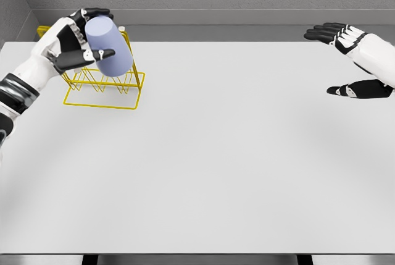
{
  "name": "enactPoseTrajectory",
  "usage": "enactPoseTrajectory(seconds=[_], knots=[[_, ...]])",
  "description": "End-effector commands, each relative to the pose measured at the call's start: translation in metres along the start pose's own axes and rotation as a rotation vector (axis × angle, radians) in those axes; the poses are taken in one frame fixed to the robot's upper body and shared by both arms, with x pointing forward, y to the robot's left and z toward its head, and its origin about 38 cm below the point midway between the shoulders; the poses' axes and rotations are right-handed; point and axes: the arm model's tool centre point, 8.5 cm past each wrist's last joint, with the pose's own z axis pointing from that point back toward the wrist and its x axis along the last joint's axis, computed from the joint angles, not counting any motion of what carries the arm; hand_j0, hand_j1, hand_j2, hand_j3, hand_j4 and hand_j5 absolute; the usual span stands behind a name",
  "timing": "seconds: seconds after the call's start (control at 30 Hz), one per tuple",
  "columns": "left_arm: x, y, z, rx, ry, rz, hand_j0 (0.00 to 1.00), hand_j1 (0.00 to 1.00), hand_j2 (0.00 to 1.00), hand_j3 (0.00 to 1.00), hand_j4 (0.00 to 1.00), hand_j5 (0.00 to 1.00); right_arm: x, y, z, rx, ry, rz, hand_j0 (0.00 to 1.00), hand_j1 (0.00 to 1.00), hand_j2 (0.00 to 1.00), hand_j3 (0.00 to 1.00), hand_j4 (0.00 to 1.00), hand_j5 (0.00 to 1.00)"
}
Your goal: Place the cup on the cup holder with both arms
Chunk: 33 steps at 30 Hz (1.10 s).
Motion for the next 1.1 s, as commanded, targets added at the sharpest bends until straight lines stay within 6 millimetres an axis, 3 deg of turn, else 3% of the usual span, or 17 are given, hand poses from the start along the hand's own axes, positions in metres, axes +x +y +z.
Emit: enactPoseTrajectory(seconds=[0.0, 0.43, 0.53, 0.63, 0.87, 0.97, 1.07], knots=[[-0.002, -0.001, 0.000, -0.003, 0.017, 0.006, 0.99, 0.99, 0.99, 0.99, 0.99, 0.99, 0.000, 0.000, 0.000, -0.004, -0.001, -0.006, 1.00, 1.00, 1.00, 1.00, 1.00, 1.00], [0.001, 0.000, -0.002, -0.005, 0.017, 0.004, 1.00, 1.00, 1.00, 1.00, 1.00, 1.00, 0.000, -0.001, 0.000, -0.005, 0.000, -0.005, 1.00, 1.00, 1.00, 1.00, 1.00, 1.00], [0.002, -0.001, -0.002, -0.007, 0.015, 0.002, 0.97, 0.97, 0.97, 0.97, 0.97, 0.97, 0.000, -0.001, 0.000, -0.005, 0.000, -0.005, 1.00, 1.00, 1.00, 1.00, 1.00, 1.00], [0.004, -0.002, -0.002, -0.012, 0.002, -0.001, 0.87, 0.87, 0.87, 0.87, 0.87, 0.87, 0.000, -0.001, 0.000, -0.005, 0.000, -0.005, 1.00, 1.00, 1.00, 1.00, 1.00, 1.00], [0.020, -0.010, -0.002, -0.040, -0.050, -0.020, 0.86, 0.86, 0.86, 0.86, 0.86, 0.86, 0.000, -0.001, 0.000, -0.005, 0.000, -0.005, 1.00, 1.00, 1.00, 1.00, 1.00, 1.00], [0.023, -0.007, 0.004, -0.038, -0.078, -0.033, 0.87, 0.87, 0.87, 0.87, 0.87, 0.87, 0.000, -0.001, 0.000, -0.006, -0.001, -0.006, 1.00, 1.00, 1.00, 1.00, 1.00, 1.00], [0.021, -0.006, 0.027, -0.051, -0.099, -0.077, 0.95, 0.95, 0.95, 0.95, 0.95, 0.95, 0.000, -0.001, 0.000, -0.005, 0.001, -0.006, 1.00, 1.00, 1.00, 1.00, 1.00, 1.00]])
